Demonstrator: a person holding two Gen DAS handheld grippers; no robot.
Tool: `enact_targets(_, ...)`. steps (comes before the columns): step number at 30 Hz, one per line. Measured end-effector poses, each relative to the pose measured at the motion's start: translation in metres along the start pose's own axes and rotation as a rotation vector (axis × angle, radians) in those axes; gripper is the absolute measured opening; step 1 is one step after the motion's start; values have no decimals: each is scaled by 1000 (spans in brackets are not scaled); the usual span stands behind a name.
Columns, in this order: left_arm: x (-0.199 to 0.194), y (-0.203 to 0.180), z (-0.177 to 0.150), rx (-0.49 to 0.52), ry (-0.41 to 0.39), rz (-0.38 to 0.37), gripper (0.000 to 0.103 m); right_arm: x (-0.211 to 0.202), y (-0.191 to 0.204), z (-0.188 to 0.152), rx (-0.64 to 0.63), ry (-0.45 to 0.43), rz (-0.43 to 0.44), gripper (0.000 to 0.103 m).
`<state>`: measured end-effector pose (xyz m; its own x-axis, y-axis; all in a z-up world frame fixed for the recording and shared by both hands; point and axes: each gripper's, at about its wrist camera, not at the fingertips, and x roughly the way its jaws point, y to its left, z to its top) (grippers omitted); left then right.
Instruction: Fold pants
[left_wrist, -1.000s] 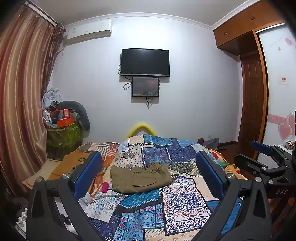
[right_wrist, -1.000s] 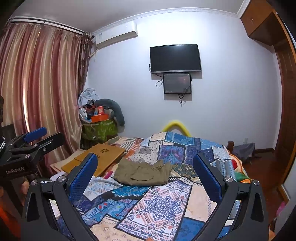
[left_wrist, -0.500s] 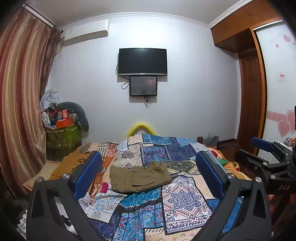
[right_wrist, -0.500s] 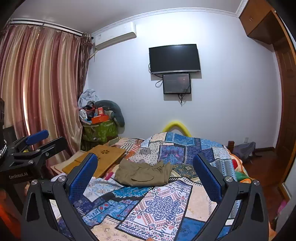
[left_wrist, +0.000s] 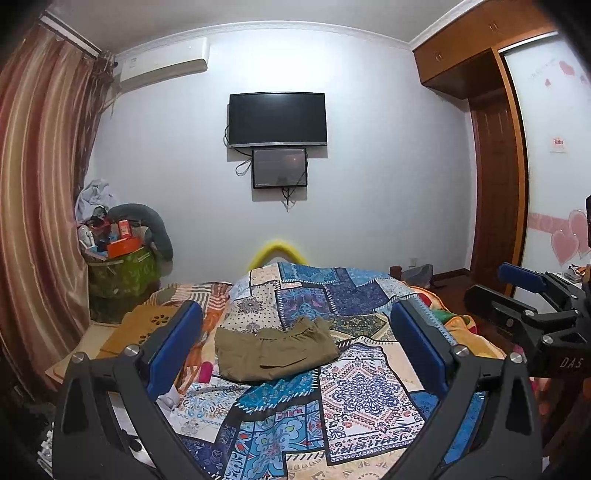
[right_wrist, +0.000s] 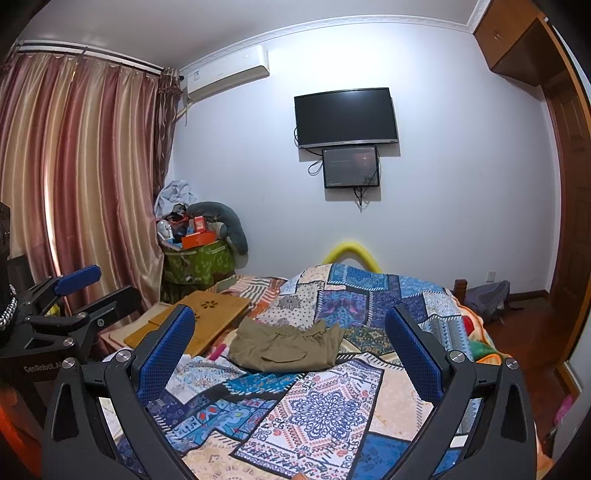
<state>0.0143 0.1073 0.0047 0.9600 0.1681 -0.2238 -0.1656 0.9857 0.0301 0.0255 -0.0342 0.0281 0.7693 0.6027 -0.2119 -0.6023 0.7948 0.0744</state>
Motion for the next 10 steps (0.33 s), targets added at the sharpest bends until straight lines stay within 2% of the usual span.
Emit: enact_targets(10,2,3,-1,-11,11,-18,103,3,-1,-2,9,10,-4,102)
